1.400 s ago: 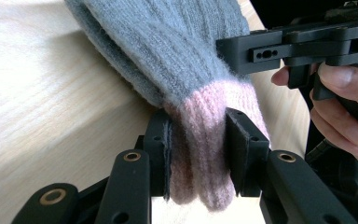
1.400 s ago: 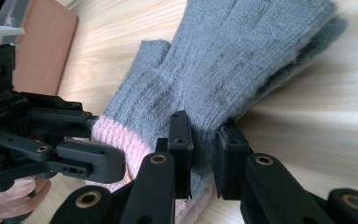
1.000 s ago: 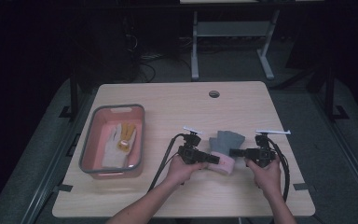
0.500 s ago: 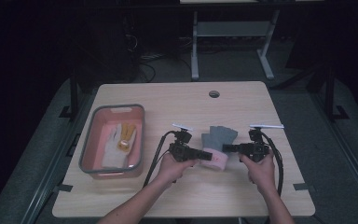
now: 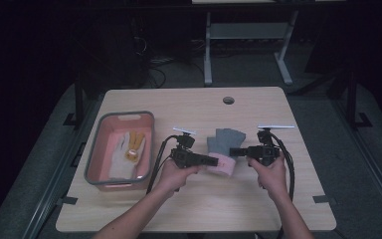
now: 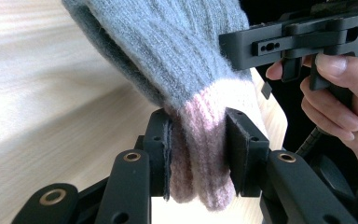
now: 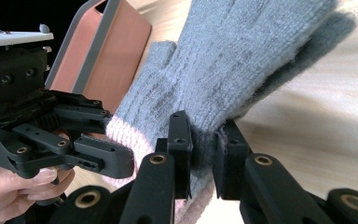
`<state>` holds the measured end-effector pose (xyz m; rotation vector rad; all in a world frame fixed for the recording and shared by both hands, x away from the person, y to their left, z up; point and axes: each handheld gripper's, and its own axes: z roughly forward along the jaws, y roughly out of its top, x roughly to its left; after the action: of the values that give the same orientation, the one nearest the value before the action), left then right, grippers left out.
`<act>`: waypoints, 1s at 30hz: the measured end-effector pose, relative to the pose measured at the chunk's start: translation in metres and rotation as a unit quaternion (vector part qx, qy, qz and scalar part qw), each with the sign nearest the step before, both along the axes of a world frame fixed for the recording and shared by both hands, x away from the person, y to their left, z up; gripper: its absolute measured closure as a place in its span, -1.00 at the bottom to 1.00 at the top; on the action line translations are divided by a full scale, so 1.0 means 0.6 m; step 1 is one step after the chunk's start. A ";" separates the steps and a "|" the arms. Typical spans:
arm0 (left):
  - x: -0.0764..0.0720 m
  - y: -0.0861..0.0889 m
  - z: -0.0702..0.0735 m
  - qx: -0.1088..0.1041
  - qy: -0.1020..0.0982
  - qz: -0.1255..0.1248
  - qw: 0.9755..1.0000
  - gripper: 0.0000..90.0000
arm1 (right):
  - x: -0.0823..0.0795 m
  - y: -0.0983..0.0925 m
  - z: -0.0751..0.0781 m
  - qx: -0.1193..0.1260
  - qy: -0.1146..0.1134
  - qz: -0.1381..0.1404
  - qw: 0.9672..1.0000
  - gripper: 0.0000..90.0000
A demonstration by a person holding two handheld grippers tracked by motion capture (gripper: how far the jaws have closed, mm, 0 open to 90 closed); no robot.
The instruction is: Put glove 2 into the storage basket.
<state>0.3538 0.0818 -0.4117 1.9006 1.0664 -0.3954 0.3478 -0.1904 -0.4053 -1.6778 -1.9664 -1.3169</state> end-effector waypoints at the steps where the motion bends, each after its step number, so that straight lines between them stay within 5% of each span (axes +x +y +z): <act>1: 0.000 0.002 0.002 0.000 -0.001 0.002 1.000 0.42 | 0.002 0.002 0.003 0.000 -0.002 0.001 1.000 0.75; 30: 0.009 0.075 0.044 -0.003 -0.020 0.024 1.000 0.42 | 0.038 0.071 0.052 0.002 -0.014 0.040 0.999 0.75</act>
<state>0.3593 0.1269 -0.3853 1.8663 1.0794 -0.3315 0.3709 -0.1480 -0.3739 -1.5694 -2.0234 -1.3199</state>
